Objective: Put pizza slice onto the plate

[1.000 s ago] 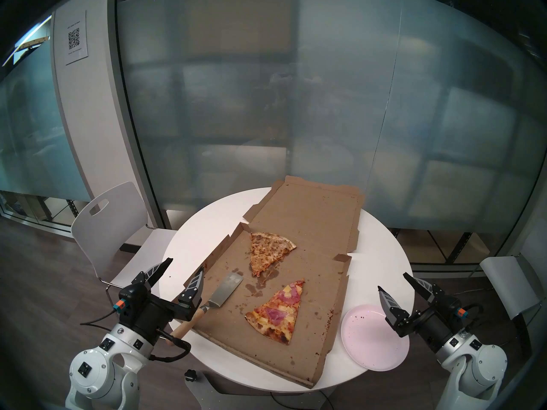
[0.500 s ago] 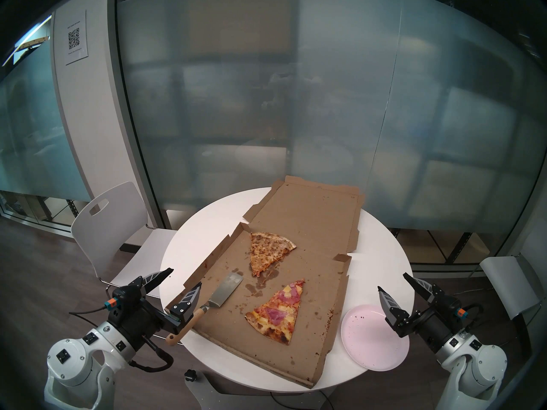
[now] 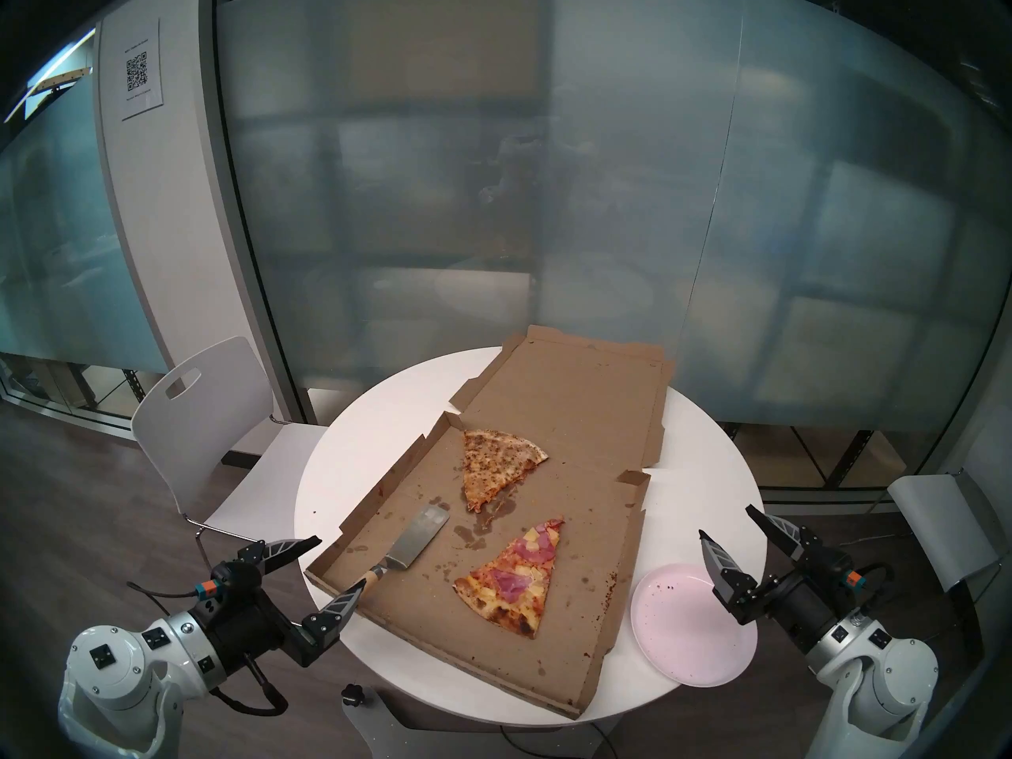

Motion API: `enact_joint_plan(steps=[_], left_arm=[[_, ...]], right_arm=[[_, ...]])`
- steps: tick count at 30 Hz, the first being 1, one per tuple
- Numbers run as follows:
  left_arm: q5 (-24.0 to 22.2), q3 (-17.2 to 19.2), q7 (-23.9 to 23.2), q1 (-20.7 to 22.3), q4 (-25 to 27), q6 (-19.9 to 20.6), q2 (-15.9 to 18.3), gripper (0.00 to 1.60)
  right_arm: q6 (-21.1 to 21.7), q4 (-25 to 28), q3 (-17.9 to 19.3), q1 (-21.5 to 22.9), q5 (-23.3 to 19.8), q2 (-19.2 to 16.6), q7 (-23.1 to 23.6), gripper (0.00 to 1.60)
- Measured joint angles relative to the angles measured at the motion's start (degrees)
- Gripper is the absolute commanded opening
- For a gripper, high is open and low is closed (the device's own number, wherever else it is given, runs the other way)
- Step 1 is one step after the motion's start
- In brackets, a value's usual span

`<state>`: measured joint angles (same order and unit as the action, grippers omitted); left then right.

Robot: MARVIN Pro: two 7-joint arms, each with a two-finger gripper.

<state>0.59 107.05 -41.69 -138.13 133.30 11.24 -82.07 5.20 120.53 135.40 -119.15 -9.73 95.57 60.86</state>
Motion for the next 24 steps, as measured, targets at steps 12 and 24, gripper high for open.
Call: enact_joint_plan(steps=[12, 24], left_arm=[[3.81, -2.70, -2.61, 5.05, -3.69, 5.21, 3.67, 1.60], [6.28, -4.04, -5.77, 11.18, -5.77, 13.27, 7.19, 1.40]], right_arm=[[0.00, 0.00, 0.07, 0.10, 0.11, 0.12, 0.14, 1.60], [0.01, -0.01, 0.17, 0.22, 0.21, 0.23, 0.29, 1.60]])
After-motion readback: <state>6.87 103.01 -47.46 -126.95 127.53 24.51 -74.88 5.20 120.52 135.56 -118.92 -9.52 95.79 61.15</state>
